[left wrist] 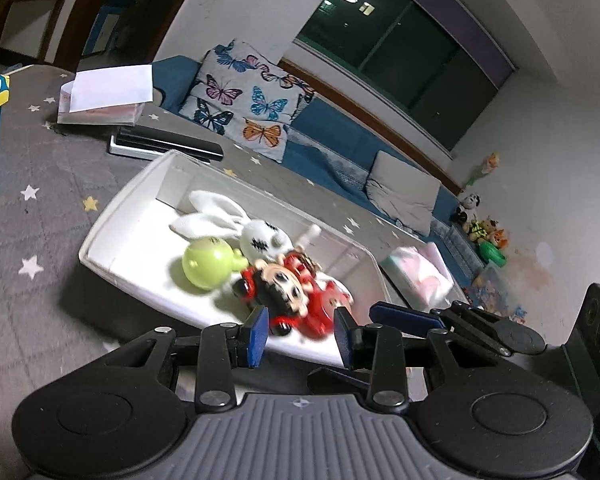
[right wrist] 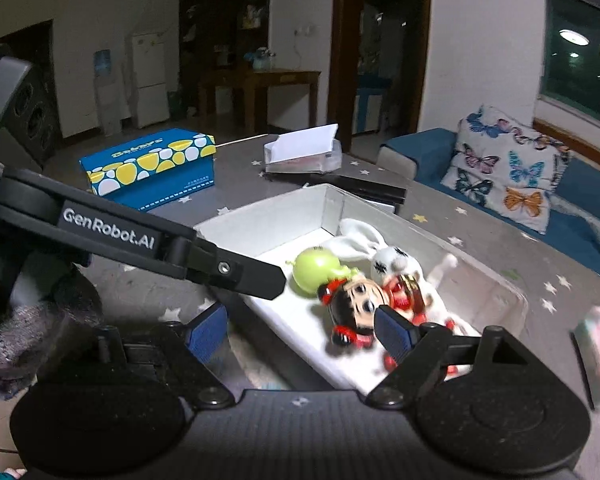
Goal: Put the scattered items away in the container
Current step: 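Move the left tool back toward the beige peanut-shaped toy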
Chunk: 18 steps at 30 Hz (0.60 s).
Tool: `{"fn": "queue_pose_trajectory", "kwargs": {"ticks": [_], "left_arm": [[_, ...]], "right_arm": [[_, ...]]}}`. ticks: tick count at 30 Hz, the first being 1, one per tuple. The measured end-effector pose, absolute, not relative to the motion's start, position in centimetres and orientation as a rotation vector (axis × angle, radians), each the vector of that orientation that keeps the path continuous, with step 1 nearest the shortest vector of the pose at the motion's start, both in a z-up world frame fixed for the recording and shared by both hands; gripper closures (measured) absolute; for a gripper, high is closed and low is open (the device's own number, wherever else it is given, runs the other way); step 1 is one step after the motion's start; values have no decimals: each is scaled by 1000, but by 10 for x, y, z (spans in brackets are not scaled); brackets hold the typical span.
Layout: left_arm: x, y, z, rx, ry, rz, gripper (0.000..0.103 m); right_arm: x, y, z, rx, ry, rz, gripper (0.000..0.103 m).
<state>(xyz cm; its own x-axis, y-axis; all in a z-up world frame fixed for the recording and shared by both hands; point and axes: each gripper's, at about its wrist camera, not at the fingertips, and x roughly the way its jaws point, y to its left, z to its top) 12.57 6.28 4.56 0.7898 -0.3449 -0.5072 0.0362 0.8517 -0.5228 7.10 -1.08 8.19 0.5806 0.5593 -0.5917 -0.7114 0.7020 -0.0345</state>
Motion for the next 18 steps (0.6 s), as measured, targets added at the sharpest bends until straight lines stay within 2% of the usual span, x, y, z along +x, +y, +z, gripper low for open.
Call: {"fn": "queue_pose_trajectory", "kwargs": {"ticks": [18], "left_arm": [[96,10,3,-450,773,-309,65]], "right_arm": [[-2,-66,30,-227,597,574,16]]}}
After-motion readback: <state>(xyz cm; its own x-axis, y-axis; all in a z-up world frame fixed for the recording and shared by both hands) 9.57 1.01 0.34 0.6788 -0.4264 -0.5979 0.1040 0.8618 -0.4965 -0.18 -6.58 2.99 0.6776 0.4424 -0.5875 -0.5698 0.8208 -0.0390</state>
